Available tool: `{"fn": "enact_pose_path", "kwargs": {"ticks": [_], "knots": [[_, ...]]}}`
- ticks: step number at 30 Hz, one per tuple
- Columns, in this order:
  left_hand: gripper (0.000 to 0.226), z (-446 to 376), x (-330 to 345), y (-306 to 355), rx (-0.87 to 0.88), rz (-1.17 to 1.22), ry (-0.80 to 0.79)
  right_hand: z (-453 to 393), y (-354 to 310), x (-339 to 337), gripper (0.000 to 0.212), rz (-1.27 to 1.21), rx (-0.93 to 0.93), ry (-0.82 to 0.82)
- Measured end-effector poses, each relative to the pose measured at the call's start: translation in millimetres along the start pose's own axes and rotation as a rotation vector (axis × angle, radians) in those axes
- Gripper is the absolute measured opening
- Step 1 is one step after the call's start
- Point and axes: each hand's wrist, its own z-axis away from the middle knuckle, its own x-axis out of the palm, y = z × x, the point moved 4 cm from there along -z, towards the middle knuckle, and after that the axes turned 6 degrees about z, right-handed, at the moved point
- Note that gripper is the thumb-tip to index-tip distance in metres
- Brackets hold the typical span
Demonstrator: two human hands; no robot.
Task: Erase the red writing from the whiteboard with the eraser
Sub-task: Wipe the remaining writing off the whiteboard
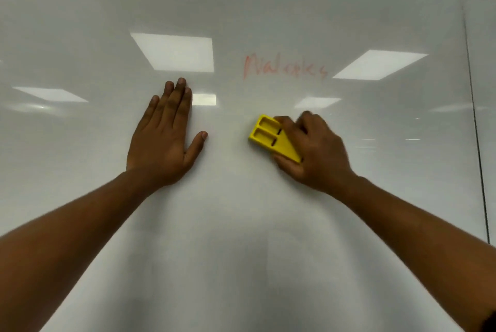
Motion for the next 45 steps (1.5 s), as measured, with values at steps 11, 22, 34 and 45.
{"fn": "enact_pose_path", "kwargs": {"ticks": [11, 22, 34, 45], "knots": [[0.083, 1.1, 2.7, 0.0, 0.0, -0.003, 0.036, -35.8, 82.9, -3.6, 0.065, 0.035, 0.494, 0.108], [0.083, 0.2, 3.4, 1.3, 0.003, -0.011, 0.049, -70.2, 73.7, -4.3, 0.069, 0.067, 0.302, 0.053], [0.083, -0.3, 3.5, 1.4, -0.006, -0.014, 0.061, -88.3, 79.9, -10.8, 0.069, 0.095, 0.306, 0.026], [0.082, 0.0, 3.6, 1.7, -0.01, -0.017, 0.059, -115.4, 71.2, -7.2, 0.07, 0.051, 0.425, 0.051]]}}
